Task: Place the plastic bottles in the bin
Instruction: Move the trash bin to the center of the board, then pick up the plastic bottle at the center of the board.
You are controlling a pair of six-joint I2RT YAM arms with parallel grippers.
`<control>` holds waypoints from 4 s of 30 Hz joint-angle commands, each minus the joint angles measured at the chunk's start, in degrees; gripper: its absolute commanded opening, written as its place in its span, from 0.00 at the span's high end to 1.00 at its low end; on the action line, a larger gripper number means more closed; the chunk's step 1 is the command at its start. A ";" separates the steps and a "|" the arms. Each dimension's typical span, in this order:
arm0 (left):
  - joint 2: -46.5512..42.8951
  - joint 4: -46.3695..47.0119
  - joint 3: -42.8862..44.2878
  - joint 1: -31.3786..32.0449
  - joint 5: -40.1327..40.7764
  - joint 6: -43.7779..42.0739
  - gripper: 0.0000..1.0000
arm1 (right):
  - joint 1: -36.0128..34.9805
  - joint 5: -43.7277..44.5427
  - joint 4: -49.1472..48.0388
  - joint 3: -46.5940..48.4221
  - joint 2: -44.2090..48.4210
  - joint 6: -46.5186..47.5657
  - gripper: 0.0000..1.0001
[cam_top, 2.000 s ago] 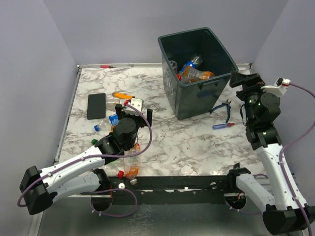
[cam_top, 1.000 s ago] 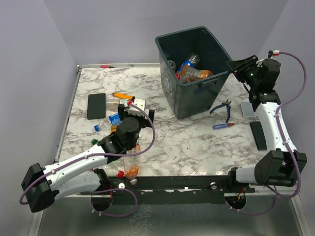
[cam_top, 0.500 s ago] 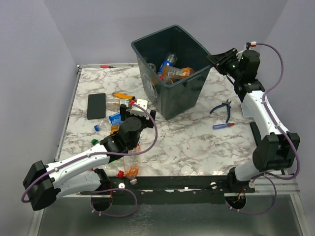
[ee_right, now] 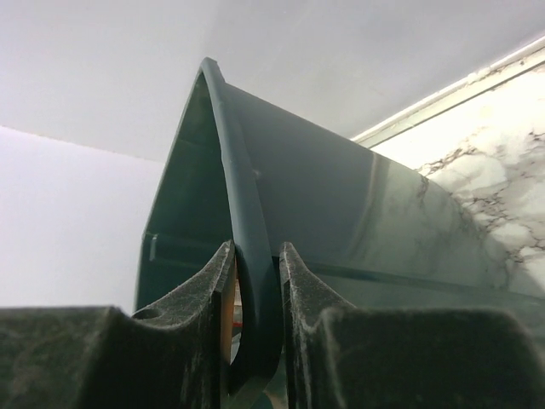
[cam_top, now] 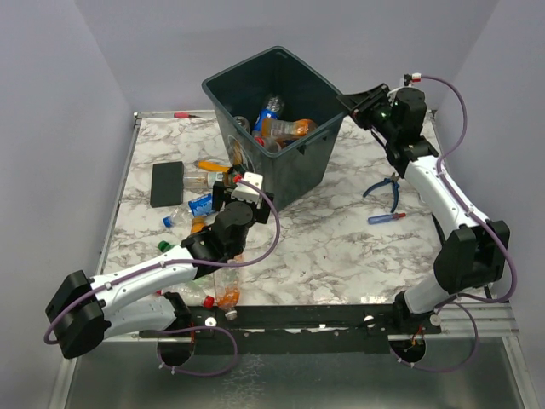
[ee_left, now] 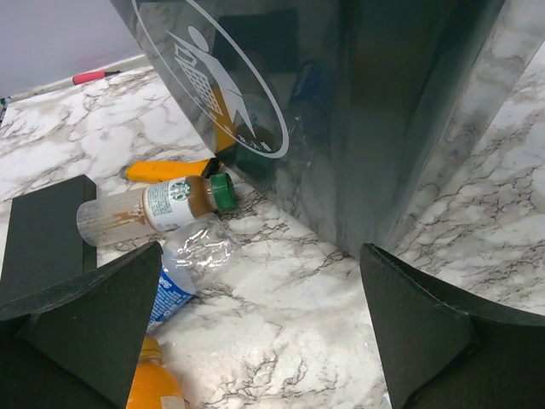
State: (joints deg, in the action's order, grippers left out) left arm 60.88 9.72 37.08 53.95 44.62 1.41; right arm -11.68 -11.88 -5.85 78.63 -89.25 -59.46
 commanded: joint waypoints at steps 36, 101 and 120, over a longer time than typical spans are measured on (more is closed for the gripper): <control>-2.86 -0.44 1.15 -0.43 0.00 0.88 0.01 | 9.05 -0.24 24.16 36.53 -16.73 21.35 0.18; 35.26 -23.87 21.71 -45.44 -19.84 76.34 0.02 | -15.64 -8.76 -14.22 -65.49 35.33 17.26 0.30; 41.86 -18.56 23.38 -46.79 -22.85 76.05 0.55 | -15.59 -8.05 -8.28 -63.05 40.25 17.96 0.30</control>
State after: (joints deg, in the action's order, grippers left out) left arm 103.42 -9.23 60.58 7.46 23.44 77.34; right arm -26.96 -20.45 -16.99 13.87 -51.16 -42.85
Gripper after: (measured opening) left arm 0.535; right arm 0.704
